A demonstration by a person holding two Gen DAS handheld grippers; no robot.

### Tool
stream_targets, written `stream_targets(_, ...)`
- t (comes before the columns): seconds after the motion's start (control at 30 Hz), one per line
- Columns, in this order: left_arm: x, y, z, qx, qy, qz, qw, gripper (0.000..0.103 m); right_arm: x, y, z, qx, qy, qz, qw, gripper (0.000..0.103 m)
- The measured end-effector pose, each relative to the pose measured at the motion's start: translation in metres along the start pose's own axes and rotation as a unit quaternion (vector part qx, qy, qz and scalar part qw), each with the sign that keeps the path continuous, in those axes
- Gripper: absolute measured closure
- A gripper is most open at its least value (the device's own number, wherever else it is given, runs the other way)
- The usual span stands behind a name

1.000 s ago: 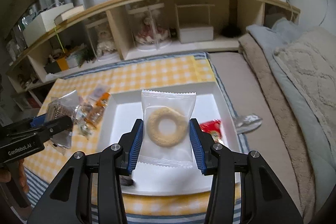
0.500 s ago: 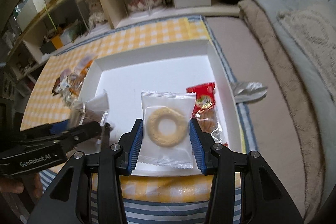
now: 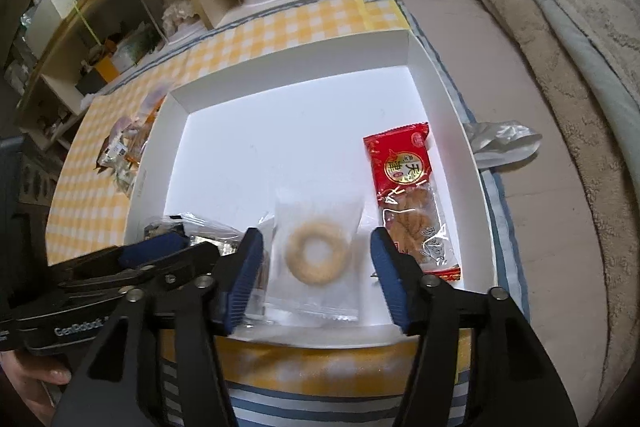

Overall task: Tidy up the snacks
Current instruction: 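Carry both packets into the tray beside the red packet and release them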

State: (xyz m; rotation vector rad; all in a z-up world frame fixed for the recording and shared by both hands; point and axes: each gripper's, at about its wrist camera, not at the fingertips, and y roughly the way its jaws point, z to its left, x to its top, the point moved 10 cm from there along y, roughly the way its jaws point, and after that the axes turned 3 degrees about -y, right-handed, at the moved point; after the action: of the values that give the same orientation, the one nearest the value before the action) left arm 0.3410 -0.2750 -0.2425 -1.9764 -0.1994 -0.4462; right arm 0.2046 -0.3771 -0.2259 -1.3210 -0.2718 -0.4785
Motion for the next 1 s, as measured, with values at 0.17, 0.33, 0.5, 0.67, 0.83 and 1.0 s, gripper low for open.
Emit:
stream_targets(0.17,0.004,0.001,0.003,0.022,0.025,-0.009,0.9994,0.036,-0.004,-0.001,-0.008,-0.006,0.006,0.007,1.0,0.036)
stream_targets(0.33,-0.01,-0.008,-0.003,0.019,0.044,-0.001,0.9989,0.046,-0.009,-0.008,-0.014,-0.007,0.013,0.006,1.0,0.034)
stream_targets(0.5,-0.03,-0.007,-0.004,0.018,0.056,0.041,0.9974,0.08,-0.011,-0.017,-0.016,-0.007,0.015,0.003,1.0,0.034)
stream_targets(0.67,-0.038,0.006,-0.009,0.019,0.066,0.053,0.9962,0.08,-0.011,-0.026,-0.014,-0.004,0.016,-0.002,1.0,0.034)
stream_targets(0.83,-0.033,0.021,-0.01,0.01,0.052,0.051,0.9973,0.081,-0.011,-0.03,-0.012,-0.002,0.014,-0.001,1.0,0.034)
stream_targets(1.0,-0.027,0.021,-0.013,0.017,0.058,0.045,0.9971,0.081,-0.014,-0.03,-0.013,-0.004,0.013,0.002,1.0,0.034)
